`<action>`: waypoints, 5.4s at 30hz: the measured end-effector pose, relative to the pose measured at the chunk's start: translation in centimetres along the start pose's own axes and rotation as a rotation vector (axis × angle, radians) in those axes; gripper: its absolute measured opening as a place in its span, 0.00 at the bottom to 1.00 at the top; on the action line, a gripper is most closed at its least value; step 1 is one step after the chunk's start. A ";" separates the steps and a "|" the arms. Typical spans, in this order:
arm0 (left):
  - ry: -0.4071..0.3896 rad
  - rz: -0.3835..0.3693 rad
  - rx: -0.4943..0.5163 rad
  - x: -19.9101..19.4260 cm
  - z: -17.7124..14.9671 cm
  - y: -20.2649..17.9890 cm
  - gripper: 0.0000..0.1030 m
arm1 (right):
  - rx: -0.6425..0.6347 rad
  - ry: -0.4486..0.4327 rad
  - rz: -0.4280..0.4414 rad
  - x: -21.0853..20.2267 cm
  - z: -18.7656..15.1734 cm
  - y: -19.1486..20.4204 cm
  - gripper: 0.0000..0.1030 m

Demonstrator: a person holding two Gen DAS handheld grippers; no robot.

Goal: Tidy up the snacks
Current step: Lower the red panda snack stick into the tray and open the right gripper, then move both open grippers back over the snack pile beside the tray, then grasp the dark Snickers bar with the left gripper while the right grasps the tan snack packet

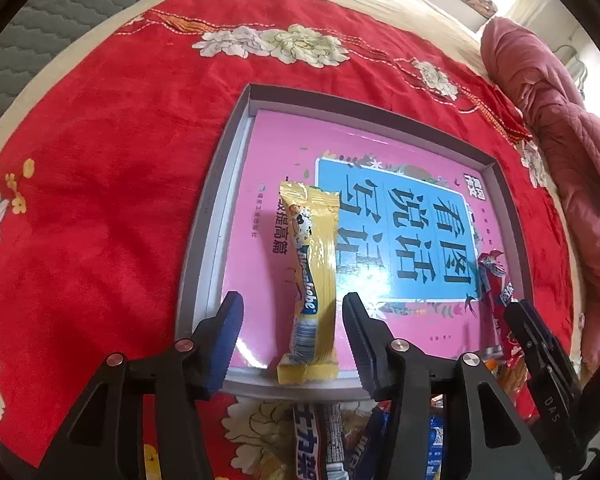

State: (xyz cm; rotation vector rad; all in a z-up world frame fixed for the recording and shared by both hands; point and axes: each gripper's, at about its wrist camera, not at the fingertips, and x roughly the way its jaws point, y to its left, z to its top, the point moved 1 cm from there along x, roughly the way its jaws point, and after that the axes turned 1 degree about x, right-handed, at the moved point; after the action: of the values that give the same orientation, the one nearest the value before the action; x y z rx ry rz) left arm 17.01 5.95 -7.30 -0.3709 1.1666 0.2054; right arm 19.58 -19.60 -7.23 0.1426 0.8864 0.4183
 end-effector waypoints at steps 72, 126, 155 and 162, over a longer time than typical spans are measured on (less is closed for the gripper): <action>-0.096 -0.088 0.091 -8.5 -4.0 -0.2 0.61 | -0.003 -0.193 -0.096 -11.2 0.8 0.1 0.77; 0.075 -0.178 0.004 -2.8 -6.0 2.6 0.61 | 0.114 0.091 -0.104 -6.1 -5.4 -2.7 0.77; 0.173 -0.299 -0.106 1.4 -5.8 2.2 0.58 | 0.063 0.146 -0.061 -2.2 -5.9 -1.5 0.25; 0.211 -0.329 -0.125 2.0 -5.8 2.0 0.51 | 0.063 0.141 -0.033 -2.2 -5.8 -1.5 0.24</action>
State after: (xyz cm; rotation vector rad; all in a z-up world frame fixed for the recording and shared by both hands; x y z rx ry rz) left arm 12.08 5.45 -11.45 -0.7008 1.2832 -0.0499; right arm 14.26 -22.14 -9.76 0.1577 1.0397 0.3729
